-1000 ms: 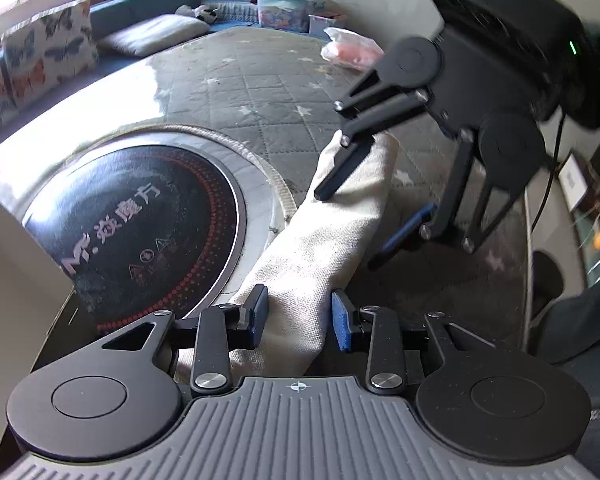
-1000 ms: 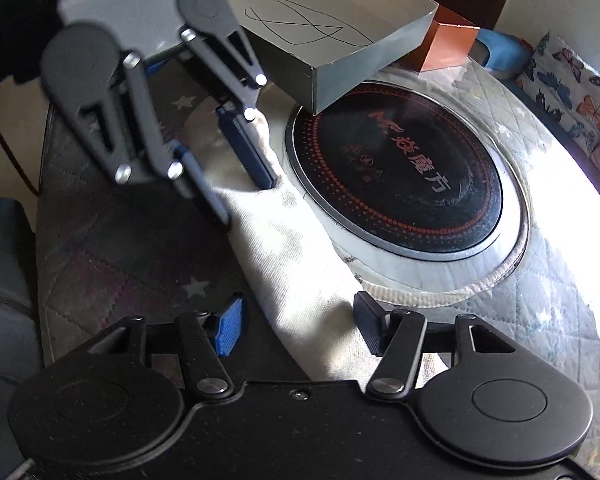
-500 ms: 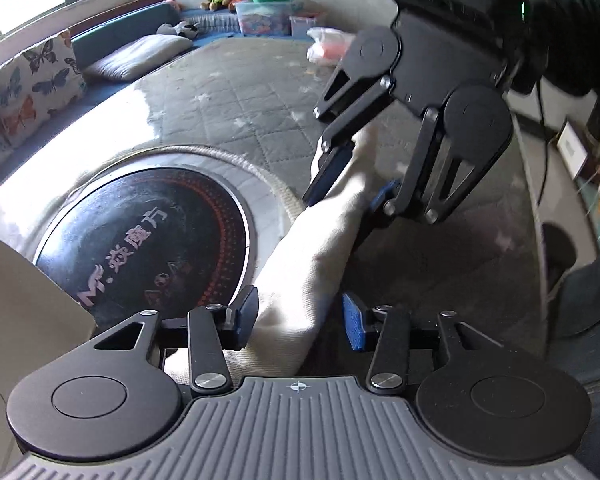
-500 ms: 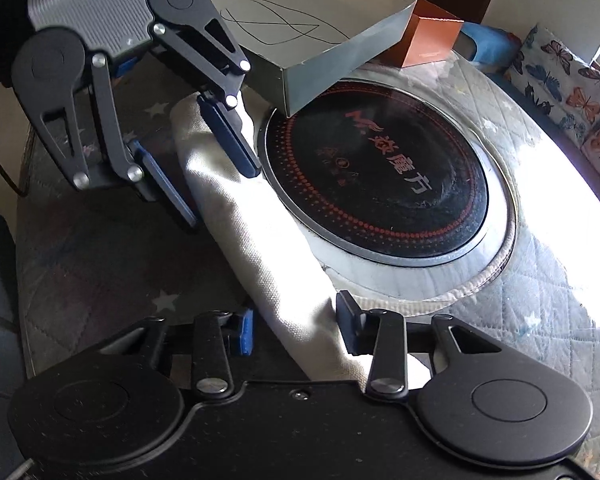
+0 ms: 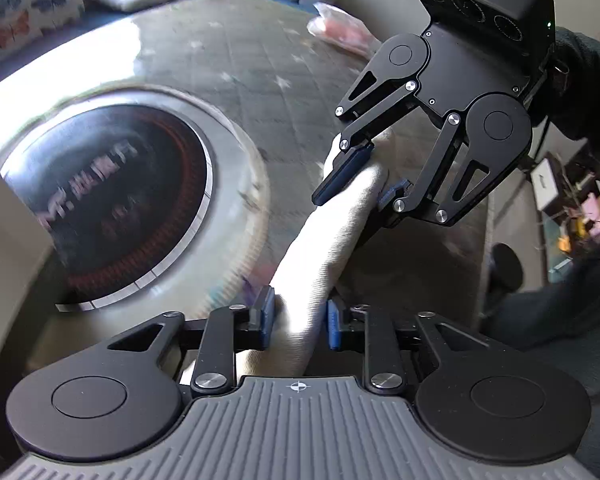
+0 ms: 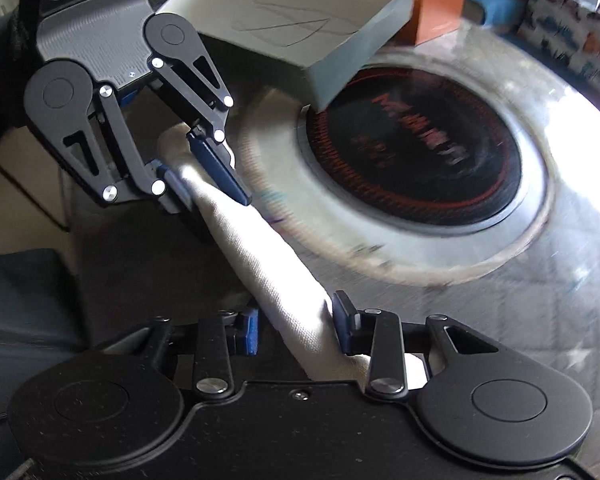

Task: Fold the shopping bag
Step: 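Hold the rolled bag end with the left gripper while the right gripper grasps the other end, then lift the rolled cream bag with both grippers toward the white box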

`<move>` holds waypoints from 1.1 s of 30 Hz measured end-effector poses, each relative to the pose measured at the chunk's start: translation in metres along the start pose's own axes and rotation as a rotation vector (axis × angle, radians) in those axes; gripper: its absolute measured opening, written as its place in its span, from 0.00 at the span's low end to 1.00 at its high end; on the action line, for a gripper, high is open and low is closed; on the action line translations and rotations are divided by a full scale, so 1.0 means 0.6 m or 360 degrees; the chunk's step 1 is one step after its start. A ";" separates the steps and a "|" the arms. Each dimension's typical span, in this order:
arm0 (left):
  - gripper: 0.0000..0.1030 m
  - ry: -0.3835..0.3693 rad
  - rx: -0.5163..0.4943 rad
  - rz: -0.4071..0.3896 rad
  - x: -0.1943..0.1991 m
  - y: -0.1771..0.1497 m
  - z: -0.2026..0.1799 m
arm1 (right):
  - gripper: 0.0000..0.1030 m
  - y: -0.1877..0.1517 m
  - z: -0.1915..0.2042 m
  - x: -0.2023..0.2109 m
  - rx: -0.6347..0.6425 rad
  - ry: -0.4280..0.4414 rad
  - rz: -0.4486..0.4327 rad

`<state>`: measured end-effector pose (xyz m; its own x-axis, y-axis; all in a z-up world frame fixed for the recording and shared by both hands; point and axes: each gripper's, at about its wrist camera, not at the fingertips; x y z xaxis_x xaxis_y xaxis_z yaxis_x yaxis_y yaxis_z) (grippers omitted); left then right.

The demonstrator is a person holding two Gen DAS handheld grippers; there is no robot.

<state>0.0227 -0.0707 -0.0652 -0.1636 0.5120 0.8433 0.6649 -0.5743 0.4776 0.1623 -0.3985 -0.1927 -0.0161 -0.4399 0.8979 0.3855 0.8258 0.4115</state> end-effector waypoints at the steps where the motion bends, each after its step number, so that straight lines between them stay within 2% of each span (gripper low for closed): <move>1: 0.24 -0.0004 0.0005 0.0007 0.000 -0.002 -0.001 | 0.37 -0.001 0.005 -0.001 0.0014 -0.0002 0.0004; 3: 0.24 -0.0015 0.0034 0.0007 0.000 -0.005 0.002 | 0.37 -0.001 0.014 -0.004 0.0037 -0.0032 0.0001; 7: 0.24 -0.0006 0.0010 0.0002 -0.003 -0.008 -0.003 | 0.38 -0.005 0.018 0.000 0.0062 -0.0062 0.0012; 12: 0.25 0.0007 -0.0045 -0.0012 -0.002 -0.011 -0.011 | 0.38 -0.018 0.036 0.008 0.0185 -0.0131 0.0048; 17: 0.34 0.0064 -0.0134 0.0009 0.000 -0.019 -0.017 | 0.38 -0.024 0.034 0.009 0.0194 -0.0163 0.0059; 26: 0.41 0.0165 -0.0254 0.0024 0.023 -0.054 -0.023 | 0.38 -0.030 0.027 0.007 0.0186 -0.0157 0.0043; 30: 0.45 0.0228 -0.0368 0.0025 0.030 -0.071 -0.035 | 0.38 -0.030 0.028 0.006 0.0187 -0.0165 0.0038; 33: 0.52 0.0252 -0.0442 0.0031 0.026 -0.078 -0.044 | 0.38 -0.031 0.030 0.006 0.0190 -0.0171 0.0036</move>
<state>-0.0304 -0.0527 -0.0677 -0.2789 0.4059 0.8703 0.4482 -0.7465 0.4918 0.1387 -0.4090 -0.1941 -0.1094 -0.3857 0.9161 0.2747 0.8740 0.4007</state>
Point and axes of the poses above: each gripper's, at about its wrist camera, not at the fingertips, and x roughly against the way its jaws point, z to its left, y to its top, and after that the axes turned 3 degrees about z, right-handed
